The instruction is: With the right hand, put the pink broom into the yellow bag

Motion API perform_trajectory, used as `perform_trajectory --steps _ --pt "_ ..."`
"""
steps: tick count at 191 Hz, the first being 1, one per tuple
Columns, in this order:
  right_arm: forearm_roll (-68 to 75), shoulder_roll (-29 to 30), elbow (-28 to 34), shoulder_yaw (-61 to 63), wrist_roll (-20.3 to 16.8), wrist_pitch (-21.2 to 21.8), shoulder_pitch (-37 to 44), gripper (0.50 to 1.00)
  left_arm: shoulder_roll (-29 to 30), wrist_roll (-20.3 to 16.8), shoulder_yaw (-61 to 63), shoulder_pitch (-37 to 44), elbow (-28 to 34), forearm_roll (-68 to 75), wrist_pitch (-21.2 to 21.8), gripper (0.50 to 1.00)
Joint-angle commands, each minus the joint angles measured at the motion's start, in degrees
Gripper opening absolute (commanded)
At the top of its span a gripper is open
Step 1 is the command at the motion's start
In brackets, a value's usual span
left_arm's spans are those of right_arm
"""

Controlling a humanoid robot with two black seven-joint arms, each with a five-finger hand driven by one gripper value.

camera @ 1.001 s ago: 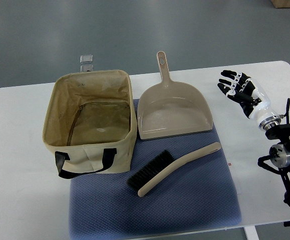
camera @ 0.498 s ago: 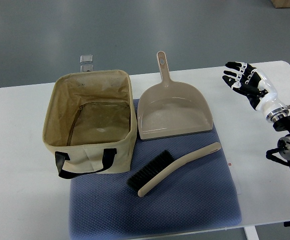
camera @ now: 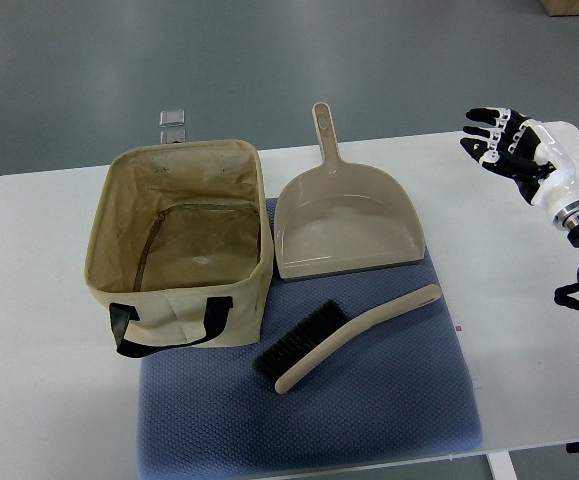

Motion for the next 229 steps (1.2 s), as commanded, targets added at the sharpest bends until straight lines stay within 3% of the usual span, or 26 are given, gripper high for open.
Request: perform_trajectory --steps 1,35,84,147,229 --pt "0.00 -0.27 0.01 -0.08 0.01 0.03 0.45 0.768 0.00 0.05 0.00 -0.01 -0.01 -0.01 -0.04 1.000" --pt "0.00 -2.11 0.10 -2.71 0.27 0.03 0.80 0.768 0.00 -0.04 0.00 -0.01 -0.01 -0.01 -0.04 1.000" --pt "-0.08 -13.98 3.79 -20.29 3.61 -0.15 4.06 0.768 0.00 -0.04 0.00 -0.01 -0.01 -0.01 -0.04 1.000" --pt "-6.85 -29.00 12.58 -46.65 5.54 -0.06 17.94 0.768 0.00 0.05 0.00 -0.01 -0.01 -0.01 -0.04 1.000" --pt "-20.74 -30.15 18.64 -63.80 6.16 -0.41 26.20 0.768 0.00 0.05 0.00 -0.01 -0.01 -0.01 -0.04 1.000"
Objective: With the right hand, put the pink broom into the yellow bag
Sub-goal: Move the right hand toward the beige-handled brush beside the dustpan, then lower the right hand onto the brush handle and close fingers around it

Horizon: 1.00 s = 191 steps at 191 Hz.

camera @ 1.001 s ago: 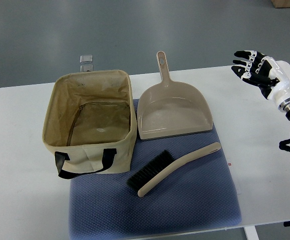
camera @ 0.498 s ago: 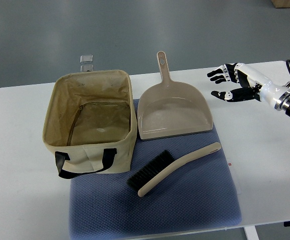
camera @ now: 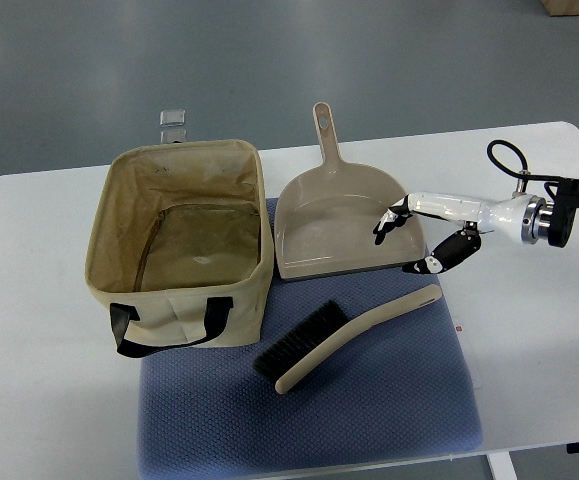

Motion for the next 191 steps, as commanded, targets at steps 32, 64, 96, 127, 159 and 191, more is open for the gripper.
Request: perform_trajectory --steps 32,64,96,127,159,191 --pt "-7.48 0.95 1.83 -5.67 -0.09 -0.51 2.04 0.768 0.00 -0.05 0.00 0.00 -0.02 0.00 -0.04 1.000" --pt "-11.44 2.62 1.92 -7.08 -0.26 -2.88 2.39 0.768 0.00 0.04 0.00 0.00 -0.02 0.00 0.05 1.000" --pt "-14.43 4.47 1.66 -7.87 -0.53 -4.02 2.65 0.768 0.00 -0.05 0.00 0.00 0.07 0.00 0.05 1.000" --pt "-17.42 5.43 1.66 -9.37 -0.53 -4.72 2.56 0.766 0.00 0.04 0.00 0.00 0.07 0.00 0.05 1.000" --pt "-17.86 6.40 1.57 -9.45 -0.53 -5.08 2.04 0.789 0.00 -0.05 0.00 0.00 0.07 0.00 0.05 1.000" --pt "-18.03 6.49 1.22 -9.45 -0.62 -5.25 1.51 0.829 0.00 -0.05 0.00 0.00 -0.02 0.00 -0.04 1.000"
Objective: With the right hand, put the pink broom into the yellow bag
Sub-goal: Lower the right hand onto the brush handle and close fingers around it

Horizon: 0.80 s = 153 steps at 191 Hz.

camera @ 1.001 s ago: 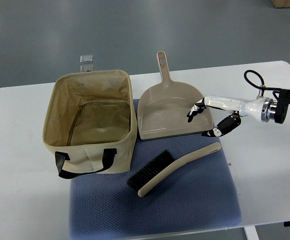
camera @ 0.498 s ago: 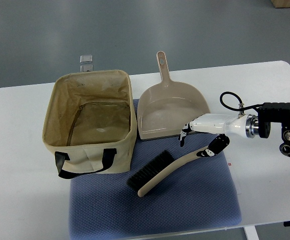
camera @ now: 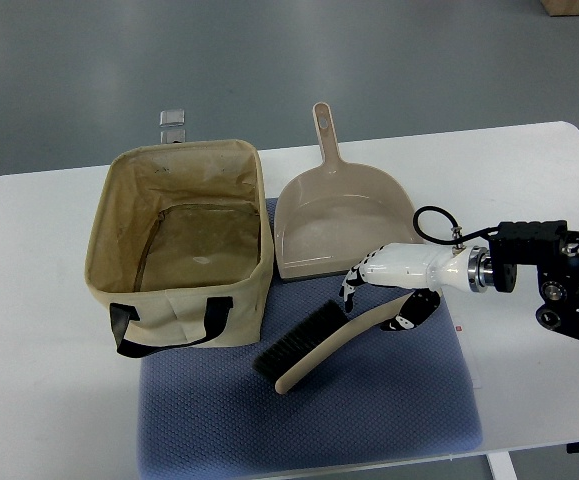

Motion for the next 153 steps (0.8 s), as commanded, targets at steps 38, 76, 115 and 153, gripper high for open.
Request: perform_trajectory --steps 38,76,115,153 --pt "-0.74 0.05 -1.10 -0.09 -0.16 -0.53 -0.59 0.838 0.00 -0.05 0.00 0.00 -0.03 0.00 -0.05 1.000" --pt "-1.62 0.22 -2.33 -0.36 -0.24 -0.71 -0.77 0.836 0.00 0.04 0.00 0.00 0.05 0.00 -0.05 1.000" --pt "-2.85 0.66 -2.86 -0.97 -0.24 -1.85 -1.21 0.823 0.00 -0.05 0.00 0.00 -0.03 0.00 0.04 1.000" --pt "-3.02 1.01 -2.94 -0.97 -0.24 -2.20 -1.29 0.758 0.00 -0.05 0.00 0.00 -0.03 0.00 -0.05 1.000"
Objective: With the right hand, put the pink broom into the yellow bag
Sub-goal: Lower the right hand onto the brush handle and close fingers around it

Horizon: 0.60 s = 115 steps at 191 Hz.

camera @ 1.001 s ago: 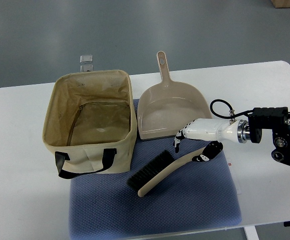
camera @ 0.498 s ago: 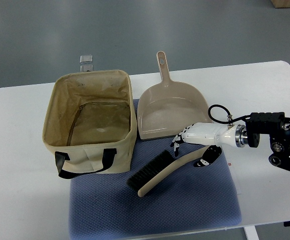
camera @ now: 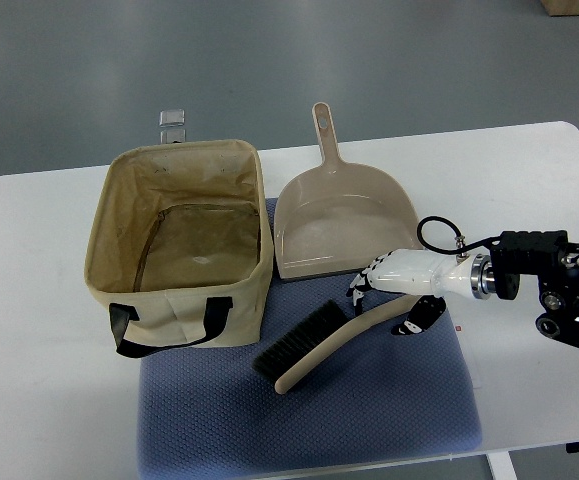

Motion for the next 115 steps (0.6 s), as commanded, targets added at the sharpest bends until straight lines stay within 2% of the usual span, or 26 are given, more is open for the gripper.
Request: perform_trajectory --steps 1,26,33,35,48,99,115 --pt "-0.06 0.12 -0.02 0.00 0.00 -0.28 -0.13 0.756 0.00 0.04 0.00 0.00 -0.01 0.00 -0.05 1.000" --pt "-0.41 0.38 -0.02 0.00 0.00 -0.98 -0.66 0.678 0.00 -0.05 0.00 0.00 -0.01 0.00 0.04 1.000" --pt "-1.02 0.56 -0.02 0.08 0.00 -1.16 -0.74 0.619 0.00 -0.05 0.00 0.00 -0.01 0.00 0.03 1.000" --pt "-1.02 0.56 -0.02 0.08 0.00 -1.16 -0.75 0.619 0.00 -0.05 0.00 0.00 -0.01 0.00 0.04 1.000" --pt "-1.20 0.56 -0.02 0.08 0.00 -1.51 -0.75 0.500 0.00 0.04 0.00 0.00 -0.01 0.00 -0.05 1.000" --pt "-1.55 0.91 -0.98 0.17 -1.05 -2.56 -0.83 0.500 0.00 -0.05 0.00 0.00 -0.01 0.00 -0.05 1.000" --pt "-1.55 1.00 -1.25 0.35 -1.05 -4.23 -0.75 0.500 0.00 0.04 0.00 0.00 -0.01 0.00 0.04 1.000"
